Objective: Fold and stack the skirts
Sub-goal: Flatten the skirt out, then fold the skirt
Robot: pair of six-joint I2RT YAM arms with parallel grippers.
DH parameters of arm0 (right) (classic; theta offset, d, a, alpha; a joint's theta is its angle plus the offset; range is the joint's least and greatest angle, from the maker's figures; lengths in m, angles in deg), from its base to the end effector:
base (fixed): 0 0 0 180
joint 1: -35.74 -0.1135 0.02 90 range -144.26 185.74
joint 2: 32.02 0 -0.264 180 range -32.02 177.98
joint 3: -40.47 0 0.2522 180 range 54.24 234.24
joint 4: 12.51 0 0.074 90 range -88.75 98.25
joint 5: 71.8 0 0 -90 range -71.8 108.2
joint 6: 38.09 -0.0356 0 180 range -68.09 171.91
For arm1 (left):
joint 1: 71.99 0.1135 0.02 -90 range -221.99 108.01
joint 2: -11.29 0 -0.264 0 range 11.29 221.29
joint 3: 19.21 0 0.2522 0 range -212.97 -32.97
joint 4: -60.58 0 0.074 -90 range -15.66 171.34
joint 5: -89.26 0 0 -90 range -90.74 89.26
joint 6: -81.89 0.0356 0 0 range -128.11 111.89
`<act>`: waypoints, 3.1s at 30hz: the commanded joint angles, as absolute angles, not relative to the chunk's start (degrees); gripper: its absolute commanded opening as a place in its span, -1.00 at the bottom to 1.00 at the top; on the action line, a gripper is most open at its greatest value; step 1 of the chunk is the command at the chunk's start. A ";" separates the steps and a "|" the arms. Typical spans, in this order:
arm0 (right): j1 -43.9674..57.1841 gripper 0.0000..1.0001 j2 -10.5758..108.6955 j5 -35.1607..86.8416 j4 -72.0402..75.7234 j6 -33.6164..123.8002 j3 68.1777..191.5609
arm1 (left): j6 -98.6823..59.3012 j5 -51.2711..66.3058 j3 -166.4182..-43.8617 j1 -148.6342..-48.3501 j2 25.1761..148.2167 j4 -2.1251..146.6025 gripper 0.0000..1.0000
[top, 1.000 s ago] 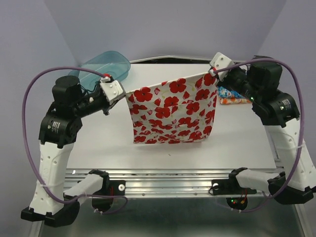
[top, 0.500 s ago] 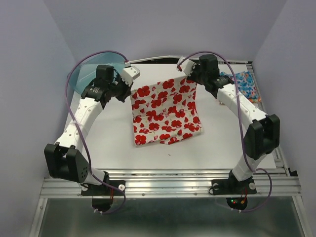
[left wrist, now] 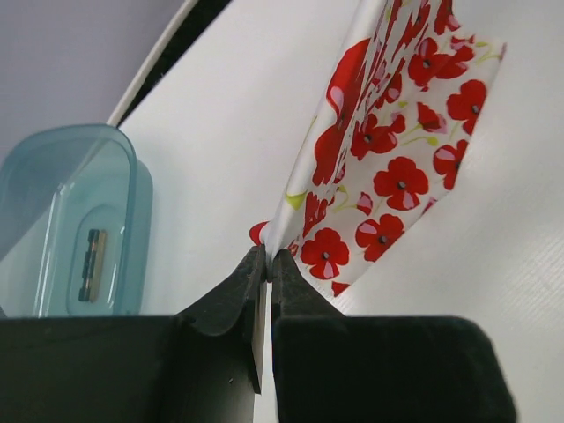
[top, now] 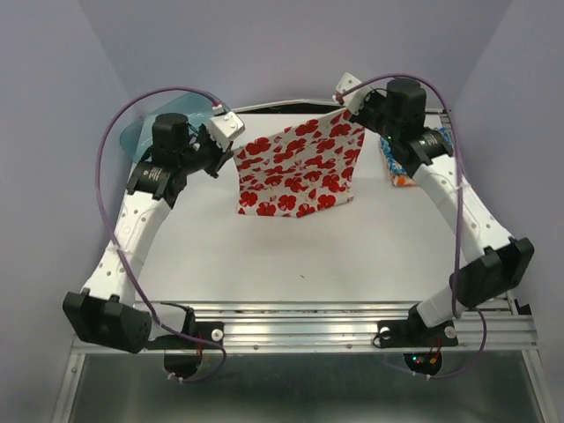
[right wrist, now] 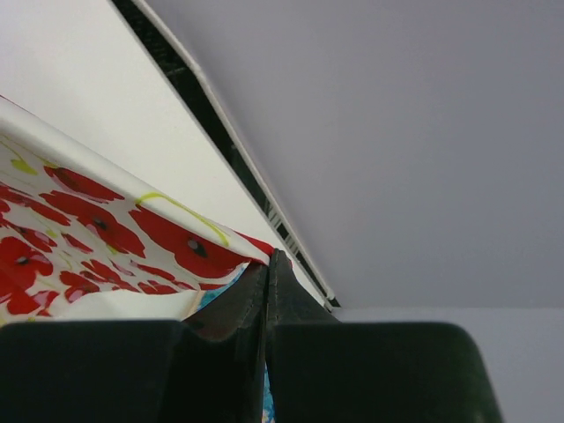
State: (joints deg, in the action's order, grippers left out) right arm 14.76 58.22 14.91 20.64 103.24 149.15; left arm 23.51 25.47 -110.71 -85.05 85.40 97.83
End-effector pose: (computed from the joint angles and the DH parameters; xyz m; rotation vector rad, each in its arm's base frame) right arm 0.3428 0.1292 0.4295 -1.0570 1.5159 -0.4243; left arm 0.2770 -0.0804 0.4068 0.9890 1.6062 -0.2170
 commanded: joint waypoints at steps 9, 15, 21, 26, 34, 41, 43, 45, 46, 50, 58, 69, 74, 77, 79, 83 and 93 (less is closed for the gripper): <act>16.31 -0.99 34.96 20.91 37.27 98.93 153.63 | 23.44 39.59 -112.16 -86.14 64.82 110.00 -1.00; 16.31 -0.99 31.96 21.98 42.37 97.26 159.52 | 21.43 43.37 -116.11 -86.32 62.88 113.89 -1.00; 16.31 -0.99 33.72 21.01 38.53 99.54 155.60 | 18.61 42.42 -114.28 -86.32 65.43 114.42 -1.00; 16.31 -0.99 39.16 18.38 26.14 101.04 145.22 | 15.71 37.94 -109.18 -86.32 70.87 111.00 -1.00; 16.31 -0.99 53.22 12.85 5.91 101.30 134.65 | 12.72 28.53 -99.25 -86.23 81.51 96.62 -1.00; 16.31 -0.99 62.72 13.98 -1.03 101.39 136.59 | 15.70 22.30 -101.96 -84.83 91.43 88.94 -1.00; 16.84 -0.99 64.65 14.42 -2.27 101.65 136.94 | 16.32 20.10 -102.67 -83.95 93.99 86.48 -1.00; 16.84 -0.99 65.53 14.94 -2.79 101.92 136.85 | 17.72 18.07 -103.10 -83.42 95.57 85.60 -1.00; 16.84 -0.99 65.97 15.64 -3.32 102.00 136.50 | 18.95 18.76 -103.80 -82.90 96.97 86.03 -1.00; 16.84 -0.99 65.10 17.49 -3.76 102.97 134.13 | 24.83 23.40 -103.02 -82.98 97.60 87.08 -1.00; 16.84 -0.99 54.74 20.13 -0.52 106.57 123.68 | 36.00 25.27 -97.05 -85.17 92.25 91.47 -1.00; 16.84 -0.99 40.32 21.36 10.45 112.37 111.72 | 43.65 24.66 -86.33 -90.44 82.40 96.31 -1.00; 16.84 -0.99 34.62 21.98 17.68 115.27 106.38 | 45.68 23.51 -82.55 -95.71 79.59 99.30 -1.00; 16.84 -0.99 31.01 22.33 20.22 116.86 102.33 | 46.12 24.04 -80.26 -97.82 77.65 100.62 -1.00; 16.84 -0.99 27.75 23.38 24.17 117.12 101.52 | 46.20 23.95 -78.60 -98.97 76.77 101.41 -1.00; 16.84 -0.99 23.27 23.47 28.66 118.61 98.80 | 46.03 23.95 -76.92 -101.17 76.59 102.29 -1.00; 16.84 -0.99 17.81 24.70 33.40 120.02 90.89 | 43.04 23.52 -74.29 -108.72 78.44 102.03 -1.00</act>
